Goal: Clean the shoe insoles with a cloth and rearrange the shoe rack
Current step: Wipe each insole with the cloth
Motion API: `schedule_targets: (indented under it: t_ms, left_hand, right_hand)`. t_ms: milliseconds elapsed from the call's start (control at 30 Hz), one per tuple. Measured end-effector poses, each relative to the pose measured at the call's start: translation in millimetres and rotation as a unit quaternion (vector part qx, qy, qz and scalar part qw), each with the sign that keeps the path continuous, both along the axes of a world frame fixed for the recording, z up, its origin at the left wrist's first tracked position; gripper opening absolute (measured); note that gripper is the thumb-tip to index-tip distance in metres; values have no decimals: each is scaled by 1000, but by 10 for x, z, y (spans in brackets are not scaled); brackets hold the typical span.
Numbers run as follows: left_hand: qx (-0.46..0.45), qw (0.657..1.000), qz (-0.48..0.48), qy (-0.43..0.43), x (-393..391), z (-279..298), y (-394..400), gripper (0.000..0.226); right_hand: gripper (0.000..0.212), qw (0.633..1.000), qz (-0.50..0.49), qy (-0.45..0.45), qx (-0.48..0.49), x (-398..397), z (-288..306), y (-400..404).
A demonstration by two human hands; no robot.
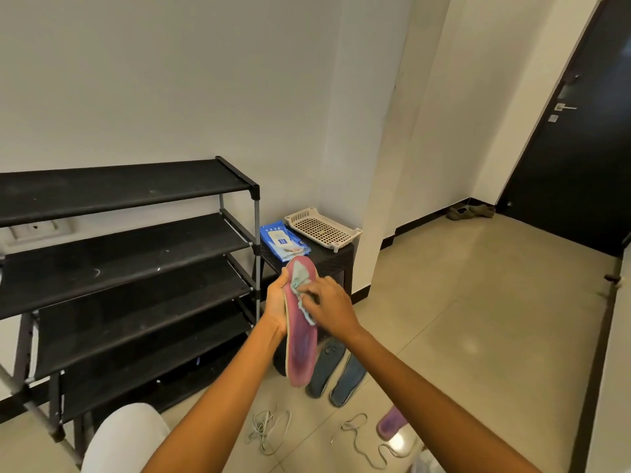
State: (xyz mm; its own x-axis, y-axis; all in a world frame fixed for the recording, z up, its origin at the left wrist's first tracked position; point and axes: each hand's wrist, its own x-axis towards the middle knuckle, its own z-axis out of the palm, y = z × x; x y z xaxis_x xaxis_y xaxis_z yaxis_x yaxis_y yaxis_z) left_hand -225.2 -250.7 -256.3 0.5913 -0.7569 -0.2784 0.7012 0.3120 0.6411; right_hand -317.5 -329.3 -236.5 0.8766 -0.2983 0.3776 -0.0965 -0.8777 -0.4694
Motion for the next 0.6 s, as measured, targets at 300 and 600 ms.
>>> schedule_targets:
  t_ms: [300, 600]
  left_hand:
    - [-82, 996, 18, 9, -249, 104, -118, 42]
    - [-84, 994, 34, 62, 106, 17, -34, 67]
  right_hand:
    - [29, 979, -145, -69, 121, 273, 235, -247]
    - [21, 991, -23, -44, 120, -3, -91, -52]
